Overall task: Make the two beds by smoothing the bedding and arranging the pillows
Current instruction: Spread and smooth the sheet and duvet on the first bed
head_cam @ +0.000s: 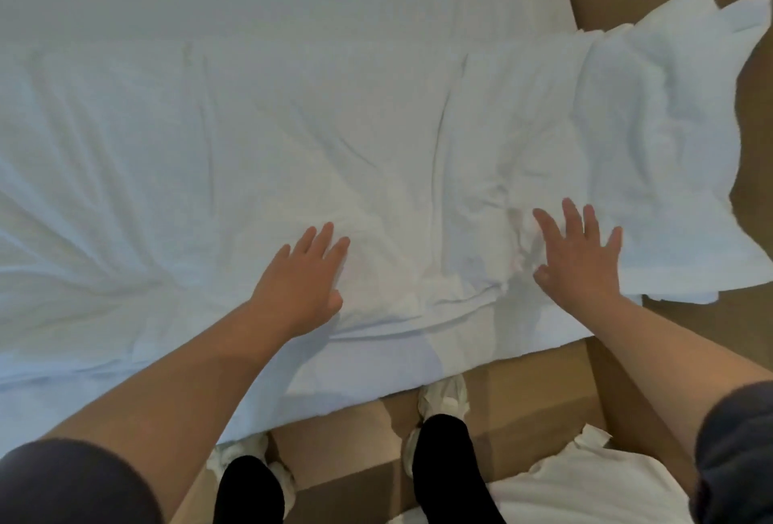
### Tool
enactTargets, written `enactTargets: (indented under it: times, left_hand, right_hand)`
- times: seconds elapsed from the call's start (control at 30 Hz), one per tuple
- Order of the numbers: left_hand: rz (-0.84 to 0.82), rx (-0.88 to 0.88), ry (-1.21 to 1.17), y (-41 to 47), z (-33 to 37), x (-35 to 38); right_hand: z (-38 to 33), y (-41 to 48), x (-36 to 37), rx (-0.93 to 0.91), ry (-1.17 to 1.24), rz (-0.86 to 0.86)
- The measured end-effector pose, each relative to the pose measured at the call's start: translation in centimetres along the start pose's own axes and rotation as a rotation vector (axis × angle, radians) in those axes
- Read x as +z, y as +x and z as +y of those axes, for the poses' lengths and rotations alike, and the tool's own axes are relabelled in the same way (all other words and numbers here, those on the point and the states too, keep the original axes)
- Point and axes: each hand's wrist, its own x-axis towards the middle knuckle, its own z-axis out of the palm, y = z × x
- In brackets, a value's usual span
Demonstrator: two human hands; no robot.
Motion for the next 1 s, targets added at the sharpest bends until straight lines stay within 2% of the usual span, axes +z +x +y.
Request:
enactTargets:
  times: [0.07, 0.1, 0.2, 0.27, 0.4, 0.47, 0.57, 0.6, 0.67, 0.7, 0.73, 0.8, 0.83, 0.9, 1.0]
  left_hand:
    - [0.026, 0.055, -0.047, 2.7, 4.7, -0.4]
    - [0.034, 0.078, -0.074, 4.1, 7.2, -0.4]
    - [0.049, 0.107, -0.186, 8.3, 14.4, -0.1]
    - [0.044, 0.067, -0.271, 10.7, 17.7, 0.4]
    - [0.006, -0.044, -0.187, 12.8, 19.6, 2.1]
    - [-0.028, -0.065, -0.143, 12.5, 20.1, 2.3]
    - [-0.142, -0.062, -0.102, 11.8, 20.9, 0.8]
    - [-0.183, -0.052, -0.071, 11.7, 21.2, 0.2]
    - [-0.205, -0.03, -0.01, 11.7, 21.7, -0.9]
    - [-0.184, -0.02, 0.009, 11.9, 22.0, -1.3]
    - [-0.151, -0.01, 0.023, 12.1, 22.2, -1.6]
    - [-0.076, 0.019, 0.033, 12.6, 22.6, -1.9]
    - [-0.049, 0.034, 0.03, 13.0, 22.8, -2.0]
    - [-0.04, 0.048, 0.022, 13.6, 23.2, -2.0]
    - [-0.043, 0.036, 0.014, 14.4, 23.5, -1.7]
  right_hand:
    - [5.2, 0.3, 1.3, 0.009, -0.258, -0.177]
    - [7.7, 0.4, 2.0, 0.014, -0.333, -0.212]
    - [13.7, 1.6, 4.2, 0.017, -0.444, -0.162]
    - [16.2, 3.7, 5.0, -0.068, -0.466, -0.108]
    - [18.5, 7.0, 5.2, -0.336, -0.444, -0.018]
    - [19.5, 6.9, 3.7, -0.358, -0.486, -0.076]
    - [22.5, 6.2, 0.6, -0.268, -0.552, -0.294]
    - [23.7, 6.1, -0.2, -0.214, -0.485, -0.389]
    - [26.0, 6.1, -1.2, -0.064, -0.103, -0.535]
    - [26.8, 5.9, -1.4, 0.006, 0.134, -0.494]
    - [27.5, 5.6, -1.4, 0.08, 0.323, -0.32]
    - [27.9, 4.6, -0.8, 0.255, 0.516, 0.096]
    - [27.6, 4.1, -0.2, 0.318, 0.586, 0.181]
    - [26.7, 3.6, 1.2, 0.406, 0.758, 0.172]
    - [25.7, 4.8, 3.0, 0.584, 0.99, 0.005]
